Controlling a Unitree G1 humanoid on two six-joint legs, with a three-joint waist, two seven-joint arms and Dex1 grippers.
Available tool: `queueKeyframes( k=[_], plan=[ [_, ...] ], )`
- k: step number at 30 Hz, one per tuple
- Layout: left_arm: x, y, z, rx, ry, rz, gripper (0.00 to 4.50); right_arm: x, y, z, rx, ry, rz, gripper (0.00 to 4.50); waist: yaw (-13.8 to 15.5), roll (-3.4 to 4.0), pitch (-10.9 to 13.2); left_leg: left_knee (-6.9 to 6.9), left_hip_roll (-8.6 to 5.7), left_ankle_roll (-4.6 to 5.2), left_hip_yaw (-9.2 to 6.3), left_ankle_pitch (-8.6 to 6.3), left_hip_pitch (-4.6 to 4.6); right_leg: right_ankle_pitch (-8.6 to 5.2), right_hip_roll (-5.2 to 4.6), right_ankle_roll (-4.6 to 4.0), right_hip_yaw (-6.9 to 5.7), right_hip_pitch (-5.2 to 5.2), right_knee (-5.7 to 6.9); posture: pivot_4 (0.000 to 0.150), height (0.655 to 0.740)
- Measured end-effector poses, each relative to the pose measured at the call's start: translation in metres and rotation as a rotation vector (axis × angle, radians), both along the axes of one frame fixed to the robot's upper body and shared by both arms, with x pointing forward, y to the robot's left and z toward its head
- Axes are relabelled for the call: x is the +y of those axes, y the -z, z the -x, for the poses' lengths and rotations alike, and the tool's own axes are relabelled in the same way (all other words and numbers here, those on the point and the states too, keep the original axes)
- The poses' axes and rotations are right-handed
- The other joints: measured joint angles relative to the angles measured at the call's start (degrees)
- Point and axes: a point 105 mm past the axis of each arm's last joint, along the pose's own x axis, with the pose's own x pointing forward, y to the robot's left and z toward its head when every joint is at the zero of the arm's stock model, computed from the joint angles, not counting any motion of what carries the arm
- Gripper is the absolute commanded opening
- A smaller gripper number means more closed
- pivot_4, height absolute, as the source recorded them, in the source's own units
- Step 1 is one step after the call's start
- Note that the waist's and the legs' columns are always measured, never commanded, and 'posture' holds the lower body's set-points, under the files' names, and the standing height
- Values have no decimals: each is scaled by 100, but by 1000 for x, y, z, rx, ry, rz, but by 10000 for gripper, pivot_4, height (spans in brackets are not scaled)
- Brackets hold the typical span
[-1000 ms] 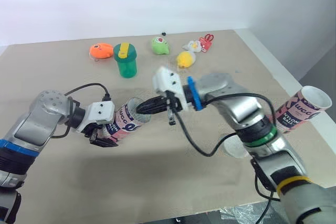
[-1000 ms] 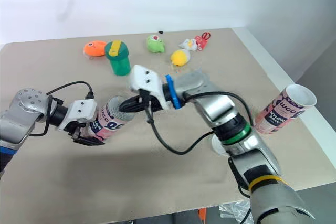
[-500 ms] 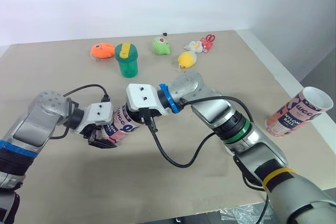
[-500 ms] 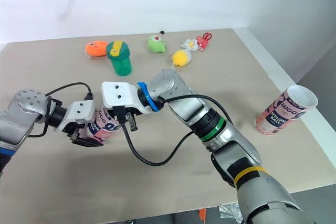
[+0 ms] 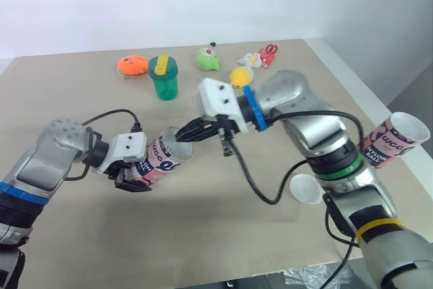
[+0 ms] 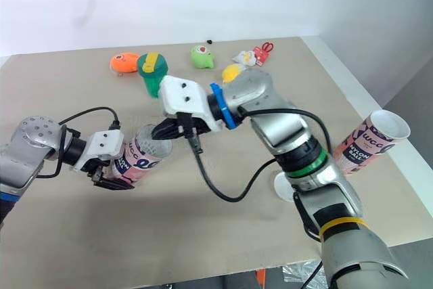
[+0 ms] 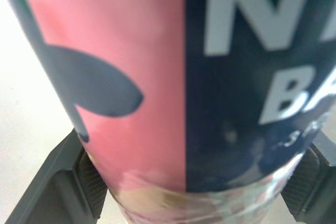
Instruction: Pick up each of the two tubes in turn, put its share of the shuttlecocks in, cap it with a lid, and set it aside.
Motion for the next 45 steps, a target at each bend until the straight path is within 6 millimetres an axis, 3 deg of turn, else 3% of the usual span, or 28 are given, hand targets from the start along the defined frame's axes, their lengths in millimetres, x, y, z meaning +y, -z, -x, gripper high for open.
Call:
queueKeyframes(
  k=[6, 10, 12, 14, 16, 17, 21, 23, 26, 30, 39, 41, 45],
  plan=[
    [-25, -13, -9, -77, -3, 184, 39133, -47, -32, -4, 81, 131, -163, 449, 17, 0, 0, 4, -11, 0, 3, 0, -3, 2, -13, 8, 2, 3, -6, 1500, 7400],
    [-66, -46, -15, -208, 4, 459, 39133, -101, -24, -6, 174, 308, -161, 14994, 56, -1, 0, 3, -31, 0, 4, 0, -5, -3, -35, 21, 5, 8, -8, 1500, 7400],
    [-75, -49, -16, -221, -7, 512, 39133, -117, -17, -6, 190, 366, -134, 23690, 46, -1, 0, 2, -33, 2, 8, -1, -4, -2, -35, 26, 11, 8, -12, 1500, 7400],
    [-90, -45, -16, -256, -36, 593, 39133, -148, 3, -3, 227, 477, -44, 33439, 69, 3, -3, 2, -41, 12, 10, -8, 8, -12, -45, 38, 12, 24, -14, 1500, 7400],
    [-104, -26, -17, -235, -100, 659, 39133, -175, 25, 0, 262, 568, 51, 43784, 58, 4, -3, 3, -43, 13, 17, -8, 8, -11, -45, 41, 21, 21, -15, 1500, 7400],
    [-106, -25, -17, -233, -105, 669, 39133, -177, 26, 0, 262, 574, 57, 44805, 48, 2, -2, 7, -41, 13, 17, -8, 8, -9, -42, 40, 21, 20, -14, 1500, 7400],
    [-139, -13, -15, -219, -189, 873, 39133, -207, 56, 9, 276, 645, 188, 44805, 59, 5, -5, 20, -43, 13, 16, -8, 25, -1, -43, 47, 21, 41, -15, 1500, 7400],
    [-142, 12, -17, -188, -247, 859, 39133, -220, 65, 7, 262, 685, 226, 44805, 19, 5, -4, 25, -43, 13, 25, -7, 34, 14, -37, 51, 35, 41, -14, 1500, 7400],
    [-142, 31, -21, -179, -301, 846, 39133, -233, 76, 6, 246, 718, 273, 44805, 7, 3, -3, 27, -43, 22, 28, 4, 43, 28, -31, 49, 41, 46, -14, 1500, 7400],
    [-142, 49, -21, -188, -313, 822, 39133, -234, 97, 3, 281, 738, 261, 44805, 3, 2, -3, 29, -44, 25, 48, 9, 75, 28, -31, 35, 60, 75, -16, 1500, 7400],
    [-141, 54, -19, -209, -276, 801, 39133, -239, 126, -7, 297, 802, 240, 44805, -6, 8, -10, 24, -45, 24, 70, 9, 106, 29, -30, 39, 83, 99, -20, 1500, 7400],
    [-141, 54, -19, -209, -276, 801, 39133, -240, 131, -6, 307, 806, 241, 39772, -6, 9, -10, 23, -45, 24, 70, 9, 107, 29, -29, 39, 83, 99, -20, 1500, 7400],
    [-140, 54, -20, -206, -279, 800, 39133, -240, 136, -5, 303, 791, 253, 23724, -14, 9, -14, 23, -45, 24, 71, 9, 114, 29, -29, 39, 86, 105, -20, 1500, 7400]
  ],
)
